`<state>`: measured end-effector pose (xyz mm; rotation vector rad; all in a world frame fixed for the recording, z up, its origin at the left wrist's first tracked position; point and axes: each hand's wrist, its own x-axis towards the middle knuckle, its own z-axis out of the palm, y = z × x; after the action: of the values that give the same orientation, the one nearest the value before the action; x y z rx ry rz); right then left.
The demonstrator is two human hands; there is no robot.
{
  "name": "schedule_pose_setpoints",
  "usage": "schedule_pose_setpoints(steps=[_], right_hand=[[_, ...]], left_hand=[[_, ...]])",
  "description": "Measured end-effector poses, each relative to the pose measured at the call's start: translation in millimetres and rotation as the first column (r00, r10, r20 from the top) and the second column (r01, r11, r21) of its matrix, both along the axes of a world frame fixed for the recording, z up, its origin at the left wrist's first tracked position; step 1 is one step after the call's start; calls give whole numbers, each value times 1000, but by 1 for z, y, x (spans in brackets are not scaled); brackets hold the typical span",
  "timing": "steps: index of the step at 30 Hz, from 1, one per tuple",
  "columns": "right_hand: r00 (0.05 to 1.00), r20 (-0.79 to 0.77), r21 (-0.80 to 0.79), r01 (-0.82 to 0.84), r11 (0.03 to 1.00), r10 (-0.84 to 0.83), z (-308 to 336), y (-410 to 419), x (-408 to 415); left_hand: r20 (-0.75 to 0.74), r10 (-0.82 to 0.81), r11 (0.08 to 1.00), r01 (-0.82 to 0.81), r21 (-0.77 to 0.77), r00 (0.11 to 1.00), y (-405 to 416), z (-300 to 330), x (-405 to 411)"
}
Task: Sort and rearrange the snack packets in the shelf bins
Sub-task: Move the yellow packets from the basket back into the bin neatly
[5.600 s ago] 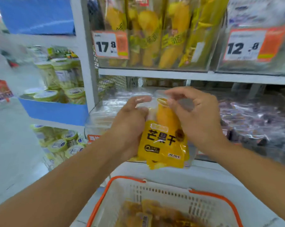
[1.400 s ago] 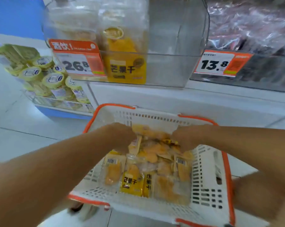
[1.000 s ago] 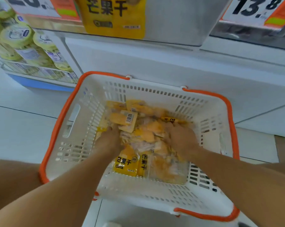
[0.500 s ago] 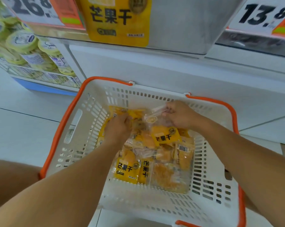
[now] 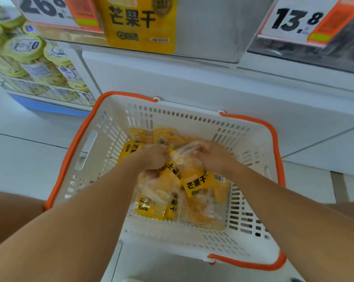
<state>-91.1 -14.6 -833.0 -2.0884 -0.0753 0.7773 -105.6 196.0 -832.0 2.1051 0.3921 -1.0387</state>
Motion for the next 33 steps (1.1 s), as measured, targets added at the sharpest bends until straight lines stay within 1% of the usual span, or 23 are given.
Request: schedule_pose_setpoints(steps=[1, 2, 3, 5, 6, 7, 9, 10, 12, 13, 14, 15, 16, 17, 19, 20, 22, 23, 24, 26, 28, 31, 33], right_hand=[[999, 11, -15, -50, 999, 50, 2, 2, 0], [995, -15, -17, -102, 995, 101, 2, 1, 0], [987, -63, -3, -146, 989, 146, 0, -2, 1], [970, -169, 31, -171, 985, 174, -8, -9, 2], [962, -222, 70, -149, 986, 161, -10, -12, 2], [947, -282, 119, -125, 985, 154, -14, -13, 2], [914, -372, 193, -93, 977, 160, -21, -14, -2], [911, -386, 190, -77, 979, 146, -25, -13, -5], [919, -394, 171, 42, 984, 29, -32, -11, -12], [911, -405, 172, 162, 972, -80, -38, -11, -15], [885, -416, 166, 299, 940, -208, -42, -12, -18], [825, -452, 165, 451, 877, -340, -45, -13, -19], [748, -502, 162, 575, 802, -435, -46, -15, -19], [695, -542, 156, 635, 756, -472, -46, -16, -19], [696, -584, 129, 586, 800, -417, -42, -14, -21], [712, -598, 120, 535, 837, -369, -40, -11, -23], [730, -597, 85, 470, 878, -333, -41, -2, -29], [754, -566, 49, 436, 898, -335, -44, 3, -32], [784, -535, 7, 376, 927, -314, -45, 6, -34], [825, -513, -32, 258, 966, -238, -46, 11, -38], [831, -518, 11, 246, 969, -205, -45, 12, -38], [852, -474, 171, 339, 925, -225, -44, 10, -29], [891, -386, 240, 348, 907, -240, -43, 10, -22]], left_hand=[[-18, -16, 1000, 16, -10, 1000, 1, -2, -4], [-66, 55, 996, -60, -70, 996, 2, -5, -9], [-140, 192, 966, -213, -149, 971, 6, -13, -14], [-325, 400, 814, -495, -304, 857, 11, -24, -26], [-379, 417, 756, -547, -360, 826, 14, -31, -31], [-411, 403, 727, -558, -399, 818, 13, -33, -33], [-409, 334, 730, -508, -458, 849, 7, -22, -32], [-392, 302, 731, -475, -490, 869, 4, -16, -29], [-375, 347, 707, -503, -498, 859, 3, -4, -23], [-422, 361, 613, -552, -565, 832, 7, -6, -21], [-518, 351, 453, -626, -635, 780, 10, -6, -21], [-620, 334, 254, -702, -666, 710, 13, -6, -21], [-660, 357, 130, -735, -665, 660, 14, -7, -21], [-649, 375, 106, -726, -680, 662, 13, -9, -20], [-474, 460, 316, -638, -703, 750, 4, -12, -18], [-366, 470, 464, -578, -671, 803, -4, -12, -18], [-185, 437, 715, -465, -522, 880, -19, -19, -20], [-92, 424, 798, -420, -433, 901, -25, -26, -22], [-18, 459, 817, -430, -386, 888, -31, -30, -24], [53, 619, 754, -575, -317, 783, -38, -35, -28], [117, 692, 716, -657, -237, 712, -38, -40, -28], [151, 641, 766, -617, -178, 753, -30, -39, -24], [151, 640, 766, -609, -207, 753, -26, -37, -21]])
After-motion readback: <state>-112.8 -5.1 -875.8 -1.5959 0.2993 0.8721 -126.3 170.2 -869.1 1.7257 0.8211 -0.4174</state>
